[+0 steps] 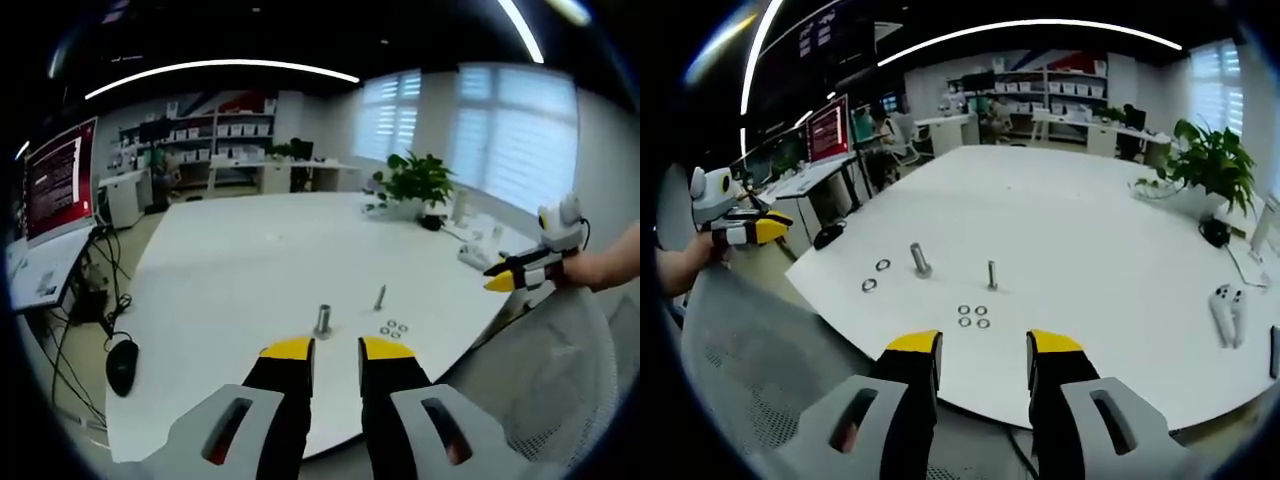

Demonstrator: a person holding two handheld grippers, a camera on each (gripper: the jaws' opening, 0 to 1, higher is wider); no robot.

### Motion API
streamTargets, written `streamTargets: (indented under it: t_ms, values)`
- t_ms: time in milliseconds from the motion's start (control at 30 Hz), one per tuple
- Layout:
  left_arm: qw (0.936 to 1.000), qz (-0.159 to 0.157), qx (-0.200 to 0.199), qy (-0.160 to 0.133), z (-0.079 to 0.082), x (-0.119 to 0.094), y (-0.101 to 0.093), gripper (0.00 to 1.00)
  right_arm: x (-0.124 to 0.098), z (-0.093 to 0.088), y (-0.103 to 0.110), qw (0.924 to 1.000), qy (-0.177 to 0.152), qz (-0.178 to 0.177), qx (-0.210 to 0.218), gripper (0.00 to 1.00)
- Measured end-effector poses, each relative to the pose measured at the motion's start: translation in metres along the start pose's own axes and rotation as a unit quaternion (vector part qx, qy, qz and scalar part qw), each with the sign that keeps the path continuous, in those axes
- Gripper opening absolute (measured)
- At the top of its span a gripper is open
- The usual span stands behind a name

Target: Place the washer onto the threaded stud by aligning its center hole with the stud, sliding it down to the base, and recovering from edge contact or off-axis alignment until the washer reaches the visible bottom stop.

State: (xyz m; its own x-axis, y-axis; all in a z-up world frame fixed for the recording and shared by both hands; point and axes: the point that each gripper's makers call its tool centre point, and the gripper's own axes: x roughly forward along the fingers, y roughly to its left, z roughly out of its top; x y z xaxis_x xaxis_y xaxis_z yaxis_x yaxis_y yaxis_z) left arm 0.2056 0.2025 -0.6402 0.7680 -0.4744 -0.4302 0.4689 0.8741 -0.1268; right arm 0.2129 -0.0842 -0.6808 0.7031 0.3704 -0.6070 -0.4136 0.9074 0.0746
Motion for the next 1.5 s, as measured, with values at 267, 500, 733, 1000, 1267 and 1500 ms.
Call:
streamTargets:
  t_ms: [267, 500, 733, 1000, 1267, 1500]
  values:
    - [1.0000, 0.003, -0.001, 0.005, -0.002, 0.001, 0.001, 0.15, 0.001, -0.003, -0.001, 0.9999, 0.010, 0.001, -0.004, 0.36]
    - [0.9999, 0.003, 0.000, 0.012, -0.004, 0.002, 0.001, 0.15, 0.001, -0.002, -0.002, 1.0000, 0.005, -0.001, -0.002, 0.36]
    - [0.9998, 0.007, 0.001, 0.019, -0.006, 0.002, 0.002, 0.15, 0.002, 0.000, 0.002, 0.9999, 0.001, 0.017, 0.001, 0.36]
    - [0.9989, 0.026, 0.003, 0.040, -0.014, 0.003, 0.009, 0.14, -0.001, 0.005, 0.009, 0.9994, -0.015, 0.031, 0.001, 0.35]
    - [0.9960, 0.040, -0.005, 0.080, -0.029, 0.006, 0.014, 0.16, 0.000, 0.008, 0.013, 0.9987, -0.025, 0.044, 0.011, 0.36]
    - [0.9904, 0.069, -0.006, 0.119, -0.043, 0.005, 0.023, 0.18, -0.003, 0.010, 0.036, 0.9941, -0.036, 0.101, -0.012, 0.36]
